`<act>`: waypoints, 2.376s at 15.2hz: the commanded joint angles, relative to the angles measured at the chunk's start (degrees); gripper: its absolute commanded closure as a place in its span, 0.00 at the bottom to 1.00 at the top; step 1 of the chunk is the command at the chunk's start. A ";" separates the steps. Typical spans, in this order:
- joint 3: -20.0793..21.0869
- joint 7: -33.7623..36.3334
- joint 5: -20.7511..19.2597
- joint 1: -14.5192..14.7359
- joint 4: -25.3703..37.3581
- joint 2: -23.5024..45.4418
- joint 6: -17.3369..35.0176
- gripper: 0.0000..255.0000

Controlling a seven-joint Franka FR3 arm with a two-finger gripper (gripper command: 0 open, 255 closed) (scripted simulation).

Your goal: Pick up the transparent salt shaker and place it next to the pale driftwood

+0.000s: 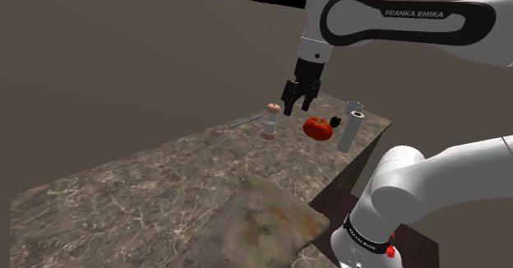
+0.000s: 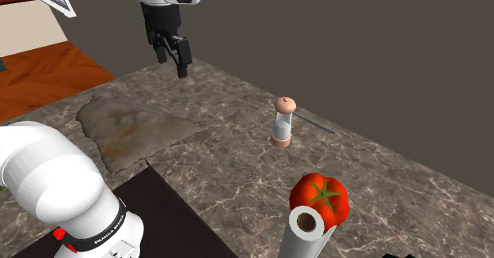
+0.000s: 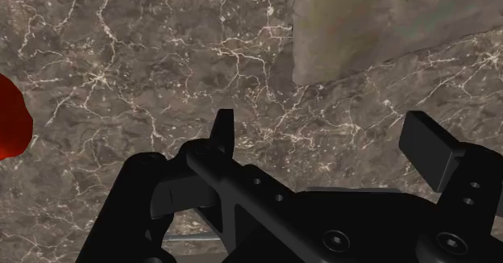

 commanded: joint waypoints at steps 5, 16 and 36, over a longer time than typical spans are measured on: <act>-2.85 -3.39 -2.24 -1.35 1.25 6.32 5.51 0.00; -10.18 -12.30 -4.55 -3.72 10.52 26.43 18.00 0.00; -15.17 -23.29 1.63 -6.83 26.50 52.63 29.39 0.00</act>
